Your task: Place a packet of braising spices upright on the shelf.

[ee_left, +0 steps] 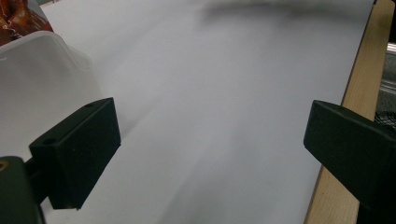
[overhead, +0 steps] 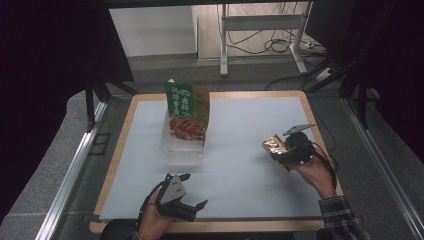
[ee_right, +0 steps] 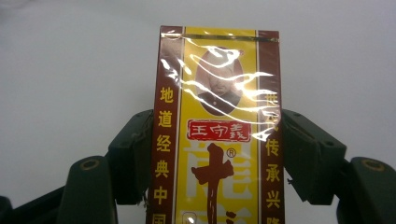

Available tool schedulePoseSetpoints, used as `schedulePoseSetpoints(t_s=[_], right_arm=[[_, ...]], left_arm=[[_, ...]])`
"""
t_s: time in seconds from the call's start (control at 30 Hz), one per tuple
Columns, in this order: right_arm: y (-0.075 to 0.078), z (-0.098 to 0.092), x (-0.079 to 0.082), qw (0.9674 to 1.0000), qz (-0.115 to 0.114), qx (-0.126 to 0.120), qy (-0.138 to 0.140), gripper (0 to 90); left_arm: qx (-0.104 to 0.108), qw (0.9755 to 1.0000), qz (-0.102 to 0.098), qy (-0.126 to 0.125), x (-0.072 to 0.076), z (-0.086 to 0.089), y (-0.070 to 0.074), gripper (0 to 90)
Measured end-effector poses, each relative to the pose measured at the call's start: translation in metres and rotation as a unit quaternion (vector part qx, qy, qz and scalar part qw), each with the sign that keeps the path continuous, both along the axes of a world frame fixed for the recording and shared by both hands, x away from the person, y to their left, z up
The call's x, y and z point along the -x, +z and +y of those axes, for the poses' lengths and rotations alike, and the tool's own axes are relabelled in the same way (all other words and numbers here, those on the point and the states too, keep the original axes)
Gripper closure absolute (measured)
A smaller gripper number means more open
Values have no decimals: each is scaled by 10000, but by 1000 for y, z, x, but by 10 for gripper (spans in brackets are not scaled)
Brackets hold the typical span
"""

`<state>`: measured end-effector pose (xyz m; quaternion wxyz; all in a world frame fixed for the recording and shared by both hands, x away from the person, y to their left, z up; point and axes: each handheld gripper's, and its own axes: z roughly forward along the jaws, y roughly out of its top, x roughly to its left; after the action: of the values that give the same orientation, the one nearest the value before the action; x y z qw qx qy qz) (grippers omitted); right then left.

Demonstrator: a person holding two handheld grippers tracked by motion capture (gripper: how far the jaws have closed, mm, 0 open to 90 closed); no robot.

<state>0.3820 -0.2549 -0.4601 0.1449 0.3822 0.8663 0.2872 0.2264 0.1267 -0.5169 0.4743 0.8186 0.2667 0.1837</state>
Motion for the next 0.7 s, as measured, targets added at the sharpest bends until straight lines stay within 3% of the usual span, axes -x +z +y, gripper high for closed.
schedulePoseSetpoints(t_s=[0.27, 0.47, 0.7], right_arm=[[-15, 25, 11, 9983, 179, 166, 525, 315], [-30, 31, 10, 9967, 306, 397, 645, 313], [-35, 29, 6, 9963, 428, 366, 654, 282]], left_arm=[[3, 10000, -3, -3, 0, 0, 0, 34], [-5, 10000, 2, -12, 0, -1, 0, 35], [-26, 10000, 7, -20, 0, -1, -1, 35]])
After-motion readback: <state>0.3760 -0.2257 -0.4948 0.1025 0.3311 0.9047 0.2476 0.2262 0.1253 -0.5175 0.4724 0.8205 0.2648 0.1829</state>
